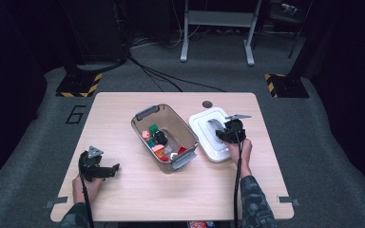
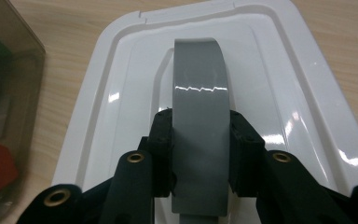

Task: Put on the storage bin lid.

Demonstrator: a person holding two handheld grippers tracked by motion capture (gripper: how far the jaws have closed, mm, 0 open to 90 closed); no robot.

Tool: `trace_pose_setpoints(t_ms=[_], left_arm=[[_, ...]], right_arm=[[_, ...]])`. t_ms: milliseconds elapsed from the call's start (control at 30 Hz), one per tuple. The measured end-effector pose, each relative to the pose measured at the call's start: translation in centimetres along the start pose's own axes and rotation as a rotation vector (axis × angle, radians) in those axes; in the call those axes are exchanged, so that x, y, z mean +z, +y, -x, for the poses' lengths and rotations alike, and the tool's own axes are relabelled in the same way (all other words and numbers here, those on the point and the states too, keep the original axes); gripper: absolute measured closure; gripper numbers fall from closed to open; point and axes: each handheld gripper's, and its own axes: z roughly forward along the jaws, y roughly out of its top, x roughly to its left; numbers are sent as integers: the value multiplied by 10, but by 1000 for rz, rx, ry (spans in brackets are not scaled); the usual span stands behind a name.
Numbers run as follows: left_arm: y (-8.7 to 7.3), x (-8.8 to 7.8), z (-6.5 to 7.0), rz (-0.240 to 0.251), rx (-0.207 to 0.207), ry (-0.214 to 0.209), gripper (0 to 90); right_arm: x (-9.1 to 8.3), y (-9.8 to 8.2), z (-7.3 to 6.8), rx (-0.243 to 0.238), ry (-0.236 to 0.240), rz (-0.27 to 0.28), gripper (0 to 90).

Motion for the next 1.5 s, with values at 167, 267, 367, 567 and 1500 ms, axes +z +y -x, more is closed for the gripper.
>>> trace_pose_setpoints(t_ms=[167, 267, 367, 567, 1500], left_arm=[[0, 0, 0, 0, 0, -1, 15], [0, 0, 0, 0, -1, 0, 15], [0, 0, 0, 0, -1, -1, 16], [0, 0, 0, 0, -1, -1, 15], [0, 0, 0, 1, -2, 2, 15]], right_arm=[[-13, 8, 2, 24, 13, 22, 671], [-21, 12, 2, 19, 4, 23, 671], [-28, 17, 2, 30, 3, 35, 671], [-46, 30, 2, 19, -3, 52, 671], [-96, 84, -34, -23, 66, 90, 671]])
